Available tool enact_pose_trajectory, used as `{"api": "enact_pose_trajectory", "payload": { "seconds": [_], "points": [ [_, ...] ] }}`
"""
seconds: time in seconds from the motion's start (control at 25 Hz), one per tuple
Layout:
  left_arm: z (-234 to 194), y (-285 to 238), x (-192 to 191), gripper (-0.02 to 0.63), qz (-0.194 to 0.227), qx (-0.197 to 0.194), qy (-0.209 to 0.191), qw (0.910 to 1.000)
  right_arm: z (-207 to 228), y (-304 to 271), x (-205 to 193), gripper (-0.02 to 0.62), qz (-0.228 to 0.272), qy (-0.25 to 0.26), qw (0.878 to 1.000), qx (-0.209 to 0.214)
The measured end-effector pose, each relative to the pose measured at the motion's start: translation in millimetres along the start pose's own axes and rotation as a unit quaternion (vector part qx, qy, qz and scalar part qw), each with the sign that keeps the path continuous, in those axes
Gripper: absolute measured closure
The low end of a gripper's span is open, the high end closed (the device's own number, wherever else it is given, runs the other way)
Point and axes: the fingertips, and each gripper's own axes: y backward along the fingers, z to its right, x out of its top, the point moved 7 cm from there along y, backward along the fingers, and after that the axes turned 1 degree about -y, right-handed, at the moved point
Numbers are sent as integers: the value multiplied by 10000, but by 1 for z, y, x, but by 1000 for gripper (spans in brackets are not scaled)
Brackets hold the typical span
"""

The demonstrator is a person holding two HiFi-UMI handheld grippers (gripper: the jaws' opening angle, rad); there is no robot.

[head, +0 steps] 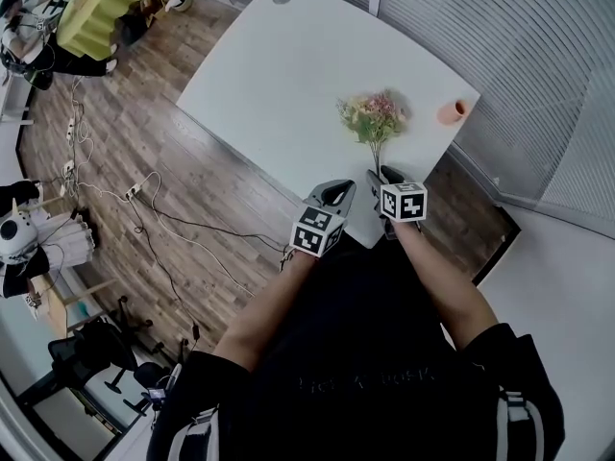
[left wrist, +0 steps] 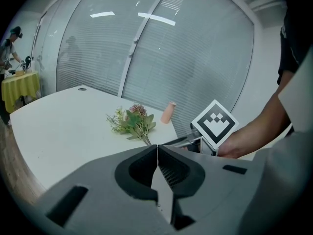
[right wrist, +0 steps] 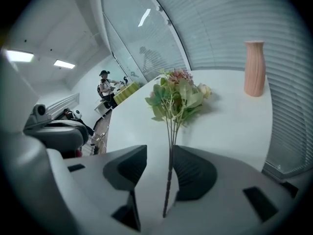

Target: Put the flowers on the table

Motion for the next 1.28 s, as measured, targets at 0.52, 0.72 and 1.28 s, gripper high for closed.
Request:
{"api": "enact_pose_trajectory", "payload": {
  "seconds": [0.52,0.72,1.28],
  "points": [
    [-2,4,1,586,143,-69,-148,9998,-19,30,16,563,662,420,9965,275],
    [0,15,9,586,500,-217,68,9985,-42,56,27,563,988,808,9904,533],
    [23,43,47,586,931,-296,-378,9945,-69,120,41,563,1782,867,9752,986]
  ]
}}
